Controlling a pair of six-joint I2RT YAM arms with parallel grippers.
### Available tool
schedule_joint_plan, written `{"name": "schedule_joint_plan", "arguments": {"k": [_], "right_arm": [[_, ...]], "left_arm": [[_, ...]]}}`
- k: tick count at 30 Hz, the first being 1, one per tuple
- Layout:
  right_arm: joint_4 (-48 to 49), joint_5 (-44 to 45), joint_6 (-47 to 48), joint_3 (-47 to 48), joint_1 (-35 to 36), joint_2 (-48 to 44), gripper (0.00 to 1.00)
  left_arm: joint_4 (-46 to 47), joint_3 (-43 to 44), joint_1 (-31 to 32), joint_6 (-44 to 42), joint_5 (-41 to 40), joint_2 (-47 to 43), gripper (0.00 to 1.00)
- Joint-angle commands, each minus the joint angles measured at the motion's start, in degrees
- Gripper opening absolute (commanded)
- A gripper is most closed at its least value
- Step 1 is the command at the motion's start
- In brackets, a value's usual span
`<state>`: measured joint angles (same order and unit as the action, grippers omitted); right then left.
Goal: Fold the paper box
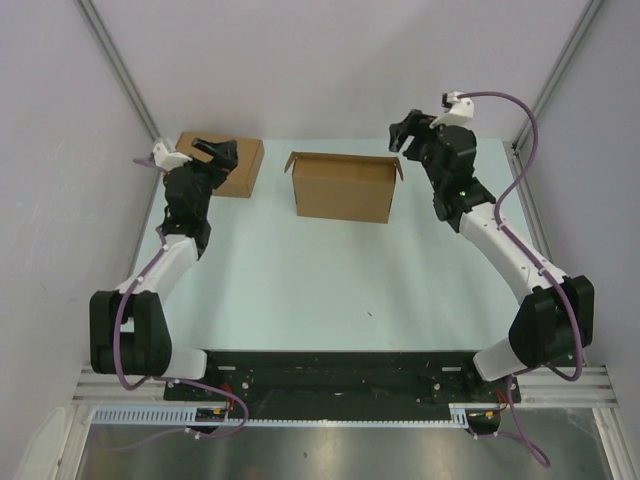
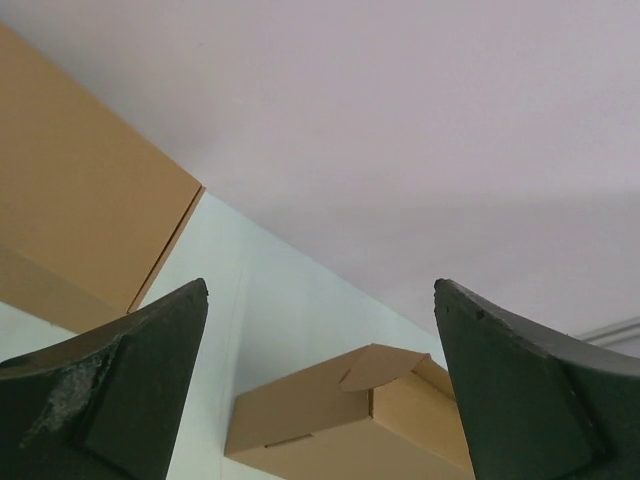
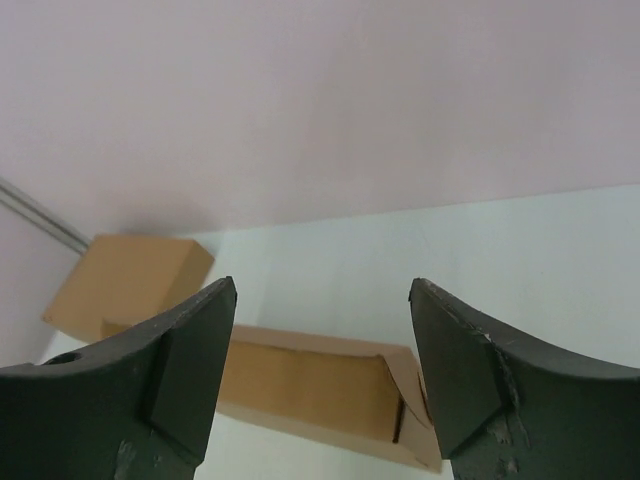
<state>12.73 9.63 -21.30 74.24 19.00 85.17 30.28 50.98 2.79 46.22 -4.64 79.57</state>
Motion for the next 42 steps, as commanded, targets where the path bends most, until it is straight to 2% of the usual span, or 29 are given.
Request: {"name": "schedule_joint_plan", "arguments": {"k": [1,2,3,4,7,9,14,22,26,37,42], "right_arm": [[-12.1,1.53,10.92,3.8,1.73,0.88,0.75],[-14.29,3.71,11.8,6.25,2.78,1.23,0.75],[-18.05,4.78,13.81,7.66,3.49,2.36,0.75],[-20.35,5.66,14.61,9.94,3.84,3.16,0.75],[-30.81,7.86,16.98,19.52,4.99,7.89,0.74],[-34.08,8.04,18.13,23.22,5.51,9.57,0.73],[-36.02,8.04,18.05,23.85,5.78,11.69,0.67],[-36.99,9.53,17.7,21.13,6.04,12.57,0.61],[-37.6,9.97,17.43,20.77,6.22,13.18,0.54],[-36.9,9.27,15.85,18.05,6.05,14.59,0.45],[-36.55,9.53,15.32,17.61,5.87,15.38,0.35]], "left_arm": [[-4.49,2.69,-2.0,1.06,7.46,0.23,1.0],[-9.49,5.33,-1.65,0.63,7.11,0.41,1.0],[-14.33,8.05,-1.04,-0.85,2.93,1.19,1.0],[-20.73,12.26,0.89,-6.35,0.71,1.55,1.0],[-27.35,16.24,4.23,-11.67,-7.02,1.55,1.0],[-29.74,17.48,4.16,-11.24,-5.39,1.47,1.0],[-28.88,17.57,3.81,-13.69,2.26,1.29,1.0],[-31.08,18.54,3.81,-14.75,1.56,1.99,0.96],[-30.55,17.4,3.89,-15.19,2.71,1.38,0.94],[-24.75,14.94,3.98,-18.97,9.74,0.5,0.86],[-22.29,13.8,3.98,-20.81,11.67,0.67,0.84]]}}
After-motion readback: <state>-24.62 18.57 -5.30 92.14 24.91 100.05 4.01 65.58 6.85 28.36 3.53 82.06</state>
